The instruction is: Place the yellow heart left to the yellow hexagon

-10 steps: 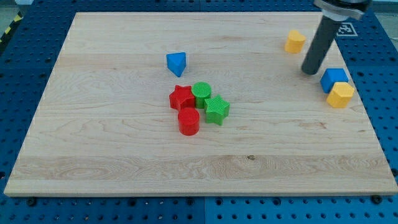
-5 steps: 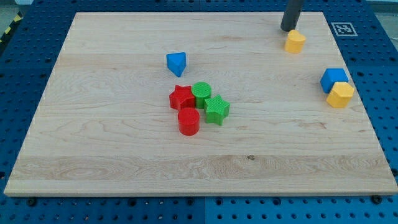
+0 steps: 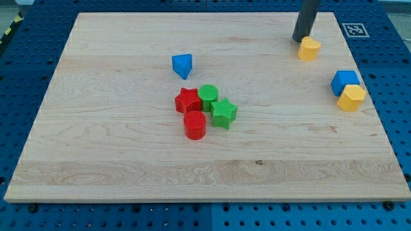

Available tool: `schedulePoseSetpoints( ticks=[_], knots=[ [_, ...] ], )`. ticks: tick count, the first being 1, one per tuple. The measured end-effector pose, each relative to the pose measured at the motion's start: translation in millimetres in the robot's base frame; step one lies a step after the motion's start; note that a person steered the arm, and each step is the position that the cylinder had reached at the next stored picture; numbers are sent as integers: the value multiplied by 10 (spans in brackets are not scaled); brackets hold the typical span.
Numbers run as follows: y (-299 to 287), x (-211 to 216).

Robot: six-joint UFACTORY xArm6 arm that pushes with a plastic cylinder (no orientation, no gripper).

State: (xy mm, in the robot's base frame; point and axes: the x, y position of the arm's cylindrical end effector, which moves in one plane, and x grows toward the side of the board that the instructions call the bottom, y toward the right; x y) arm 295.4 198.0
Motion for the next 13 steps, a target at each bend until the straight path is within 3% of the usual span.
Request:
schedulePoseSetpoints(
  ticks=[4,9,11,13],
  knots=[
    [446,471],
    [-302,557],
    [-304,761],
    [53,1015]
  ],
)
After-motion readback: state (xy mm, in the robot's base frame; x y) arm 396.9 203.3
